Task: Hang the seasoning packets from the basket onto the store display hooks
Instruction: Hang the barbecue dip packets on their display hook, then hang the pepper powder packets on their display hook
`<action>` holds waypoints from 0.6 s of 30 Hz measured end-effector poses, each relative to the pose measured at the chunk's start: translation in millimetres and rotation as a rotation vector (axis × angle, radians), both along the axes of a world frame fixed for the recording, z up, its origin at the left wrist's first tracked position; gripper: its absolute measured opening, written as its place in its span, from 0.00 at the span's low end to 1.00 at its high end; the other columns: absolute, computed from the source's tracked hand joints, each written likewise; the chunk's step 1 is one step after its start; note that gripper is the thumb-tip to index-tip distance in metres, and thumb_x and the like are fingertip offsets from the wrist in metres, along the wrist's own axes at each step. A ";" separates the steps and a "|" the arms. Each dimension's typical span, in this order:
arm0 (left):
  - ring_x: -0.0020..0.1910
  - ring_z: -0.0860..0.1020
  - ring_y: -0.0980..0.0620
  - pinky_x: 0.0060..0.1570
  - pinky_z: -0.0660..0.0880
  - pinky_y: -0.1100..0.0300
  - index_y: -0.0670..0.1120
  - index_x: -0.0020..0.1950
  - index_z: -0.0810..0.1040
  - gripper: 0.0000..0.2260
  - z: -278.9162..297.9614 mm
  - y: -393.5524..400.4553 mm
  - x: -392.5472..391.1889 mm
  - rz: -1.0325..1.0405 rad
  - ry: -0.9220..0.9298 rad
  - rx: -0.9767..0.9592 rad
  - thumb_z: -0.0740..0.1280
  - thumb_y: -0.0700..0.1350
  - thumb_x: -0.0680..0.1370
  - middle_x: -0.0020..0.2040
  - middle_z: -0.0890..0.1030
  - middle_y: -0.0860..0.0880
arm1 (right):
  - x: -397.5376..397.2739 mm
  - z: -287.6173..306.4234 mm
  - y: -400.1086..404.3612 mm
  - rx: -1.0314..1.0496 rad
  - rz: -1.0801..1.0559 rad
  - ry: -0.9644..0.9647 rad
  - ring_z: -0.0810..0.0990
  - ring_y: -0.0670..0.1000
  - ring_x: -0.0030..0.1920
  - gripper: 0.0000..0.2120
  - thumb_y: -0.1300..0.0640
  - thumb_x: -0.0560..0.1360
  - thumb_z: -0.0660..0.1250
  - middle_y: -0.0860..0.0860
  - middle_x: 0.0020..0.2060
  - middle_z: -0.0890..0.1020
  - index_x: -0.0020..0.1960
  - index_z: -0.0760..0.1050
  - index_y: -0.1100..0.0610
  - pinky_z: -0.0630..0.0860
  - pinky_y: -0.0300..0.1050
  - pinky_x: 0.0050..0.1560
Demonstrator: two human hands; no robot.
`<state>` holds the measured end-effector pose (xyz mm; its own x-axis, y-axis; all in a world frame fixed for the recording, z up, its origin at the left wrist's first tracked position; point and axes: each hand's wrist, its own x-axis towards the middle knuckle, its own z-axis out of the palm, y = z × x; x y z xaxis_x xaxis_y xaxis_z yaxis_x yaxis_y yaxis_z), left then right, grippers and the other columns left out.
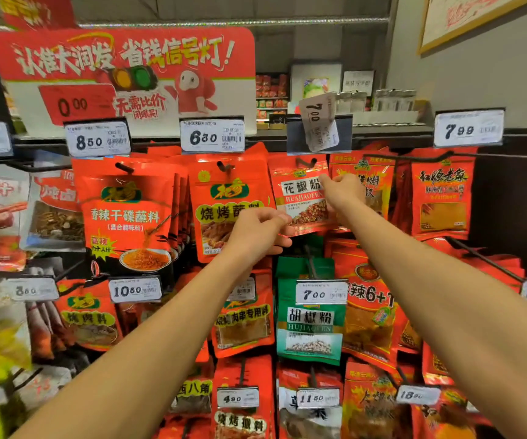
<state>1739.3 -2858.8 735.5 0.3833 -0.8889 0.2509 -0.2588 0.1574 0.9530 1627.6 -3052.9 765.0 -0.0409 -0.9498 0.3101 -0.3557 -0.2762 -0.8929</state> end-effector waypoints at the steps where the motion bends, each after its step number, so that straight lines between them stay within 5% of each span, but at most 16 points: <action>1: 0.34 0.83 0.54 0.37 0.80 0.60 0.45 0.49 0.82 0.07 1.5 3.3 0.1 -0.011 -0.001 0.011 0.64 0.43 0.82 0.37 0.86 0.51 | -14.8 -7.2 9.0 -0.044 -0.032 0.016 0.81 0.59 0.56 0.14 0.46 0.78 0.67 0.55 0.53 0.84 0.51 0.81 0.58 0.77 0.51 0.58; 5: 0.35 0.84 0.52 0.38 0.81 0.58 0.45 0.49 0.82 0.07 6.6 20.3 6.6 -0.046 0.044 0.033 0.64 0.42 0.81 0.39 0.87 0.48 | -71.4 -40.0 62.4 -0.056 0.032 -0.066 0.85 0.56 0.46 0.08 0.53 0.77 0.66 0.53 0.45 0.87 0.43 0.81 0.54 0.78 0.51 0.48; 9: 0.34 0.82 0.52 0.36 0.80 0.59 0.45 0.48 0.82 0.07 -2.1 44.9 7.5 -0.119 0.118 0.014 0.65 0.42 0.82 0.39 0.86 0.47 | -111.6 -48.5 132.1 -0.034 0.204 -0.228 0.82 0.52 0.26 0.09 0.61 0.77 0.67 0.54 0.28 0.83 0.39 0.79 0.56 0.73 0.40 0.24; 14: 0.32 0.81 0.52 0.33 0.78 0.63 0.44 0.47 0.82 0.08 -36.5 76.8 -9.3 -0.141 0.196 0.006 0.64 0.40 0.82 0.38 0.85 0.47 | -141.3 -62.6 192.5 -0.056 0.281 -0.282 0.80 0.52 0.24 0.11 0.62 0.76 0.66 0.54 0.27 0.82 0.37 0.79 0.55 0.71 0.36 0.22; 18: 0.32 0.81 0.53 0.32 0.78 0.64 0.45 0.46 0.83 0.08 -96.8 106.2 -33.0 -0.091 0.292 0.081 0.64 0.41 0.82 0.37 0.85 0.47 | -164.5 -138.8 222.2 0.146 0.376 -0.306 0.78 0.54 0.23 0.10 0.60 0.73 0.67 0.55 0.26 0.80 0.34 0.82 0.53 0.71 0.39 0.22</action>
